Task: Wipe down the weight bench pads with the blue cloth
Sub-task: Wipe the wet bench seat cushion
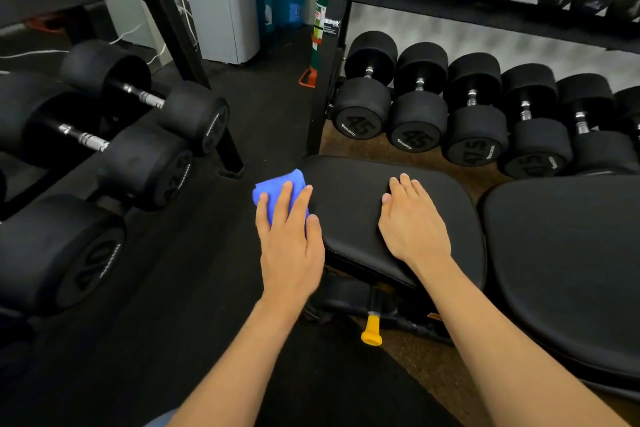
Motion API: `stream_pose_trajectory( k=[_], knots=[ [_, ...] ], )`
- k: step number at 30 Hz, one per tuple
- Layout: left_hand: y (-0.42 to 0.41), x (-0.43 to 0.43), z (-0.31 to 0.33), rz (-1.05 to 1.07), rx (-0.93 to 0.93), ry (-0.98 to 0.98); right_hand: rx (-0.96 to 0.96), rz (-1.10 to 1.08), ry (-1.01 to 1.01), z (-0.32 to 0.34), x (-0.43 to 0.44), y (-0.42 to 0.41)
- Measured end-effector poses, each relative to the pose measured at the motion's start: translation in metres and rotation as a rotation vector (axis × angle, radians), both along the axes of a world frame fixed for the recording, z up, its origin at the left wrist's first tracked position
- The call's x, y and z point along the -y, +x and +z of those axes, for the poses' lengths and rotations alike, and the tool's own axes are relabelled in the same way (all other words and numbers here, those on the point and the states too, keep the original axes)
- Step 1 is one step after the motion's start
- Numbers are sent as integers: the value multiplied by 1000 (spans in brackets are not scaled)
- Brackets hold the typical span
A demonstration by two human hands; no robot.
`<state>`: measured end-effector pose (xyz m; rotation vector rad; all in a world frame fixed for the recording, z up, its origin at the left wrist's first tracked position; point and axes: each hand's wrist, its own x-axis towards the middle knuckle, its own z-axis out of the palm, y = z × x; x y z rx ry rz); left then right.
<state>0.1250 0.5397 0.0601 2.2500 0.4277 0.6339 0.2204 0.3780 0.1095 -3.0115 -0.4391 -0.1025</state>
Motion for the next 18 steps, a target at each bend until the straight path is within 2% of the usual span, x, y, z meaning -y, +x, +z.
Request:
stream_pose_trajectory(
  k=[3, 6, 7, 8, 11, 15, 18],
  knots=[
    [60, -44, 14, -152, -182, 80, -2, -22, 40, -7, 1, 5],
    [124, -80, 40, -329, -418, -177, -7, -30, 59, -9, 1, 6],
    [137, -81, 42, -341, -442, -212, -9, -33, 62, -9, 2, 5],
    [144, -79, 42, -348, -461, -164, -7, -33, 64, -9, 3, 5],
    [130, -67, 38, -299, -420, 111, -12, -25, 71, -11, 4, 6],
    [62, -50, 31, -164, -305, 168, -22, -26, 79, -13, 3, 8],
    [-4, -11, 24, -129, -251, 342, -37, -26, 90, -12, 4, 8]
  ],
)
